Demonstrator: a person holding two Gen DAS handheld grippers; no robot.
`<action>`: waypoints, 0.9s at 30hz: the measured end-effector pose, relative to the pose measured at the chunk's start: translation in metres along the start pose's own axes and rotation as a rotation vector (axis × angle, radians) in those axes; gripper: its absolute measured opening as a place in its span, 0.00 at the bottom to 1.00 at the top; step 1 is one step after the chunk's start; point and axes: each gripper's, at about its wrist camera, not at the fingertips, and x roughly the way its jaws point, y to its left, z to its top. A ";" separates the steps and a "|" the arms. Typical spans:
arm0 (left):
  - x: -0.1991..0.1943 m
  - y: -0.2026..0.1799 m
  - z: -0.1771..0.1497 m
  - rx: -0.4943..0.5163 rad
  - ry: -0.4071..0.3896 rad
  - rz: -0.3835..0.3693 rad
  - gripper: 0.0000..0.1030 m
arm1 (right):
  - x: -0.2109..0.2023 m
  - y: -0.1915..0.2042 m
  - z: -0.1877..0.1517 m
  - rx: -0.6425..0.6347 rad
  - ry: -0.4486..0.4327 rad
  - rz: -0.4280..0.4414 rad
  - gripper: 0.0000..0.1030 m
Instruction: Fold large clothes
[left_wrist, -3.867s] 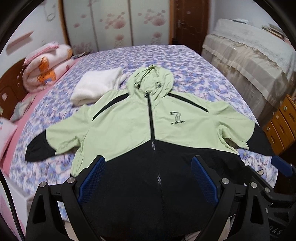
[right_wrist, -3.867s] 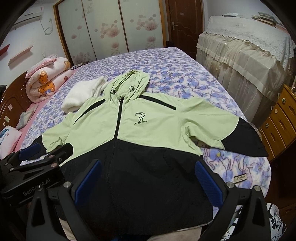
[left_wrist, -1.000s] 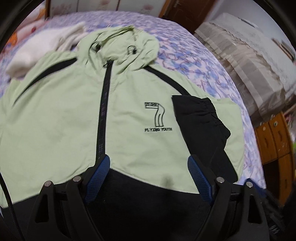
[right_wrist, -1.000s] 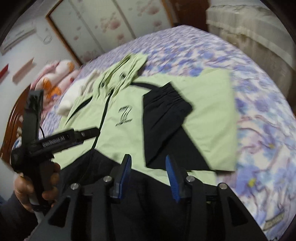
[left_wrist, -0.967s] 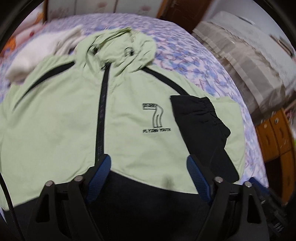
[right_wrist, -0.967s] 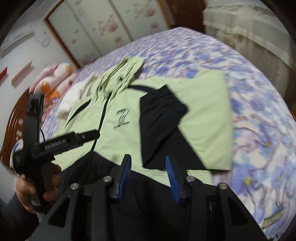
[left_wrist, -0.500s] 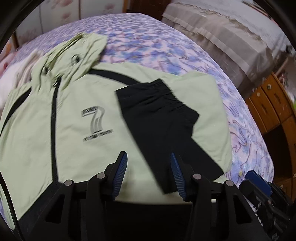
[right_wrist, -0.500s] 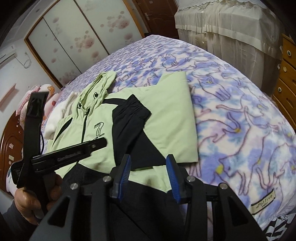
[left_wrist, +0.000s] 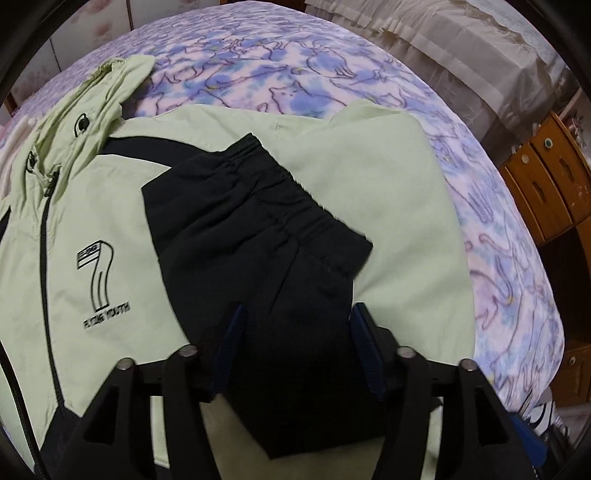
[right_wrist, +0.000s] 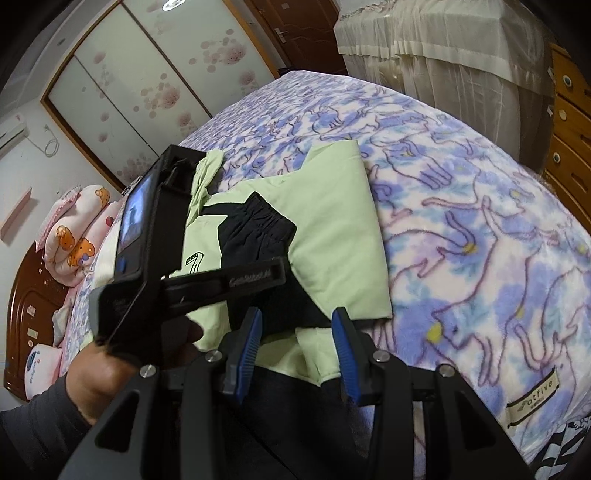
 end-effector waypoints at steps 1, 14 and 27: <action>0.002 0.001 0.002 -0.006 0.002 -0.007 0.59 | 0.000 0.000 0.000 0.003 0.001 -0.001 0.39; -0.019 0.034 0.011 -0.053 -0.020 -0.196 0.06 | -0.003 -0.002 -0.003 0.034 0.000 0.022 0.39; -0.148 0.144 -0.013 -0.163 -0.349 -0.043 0.06 | -0.006 0.012 -0.005 -0.022 -0.005 0.021 0.39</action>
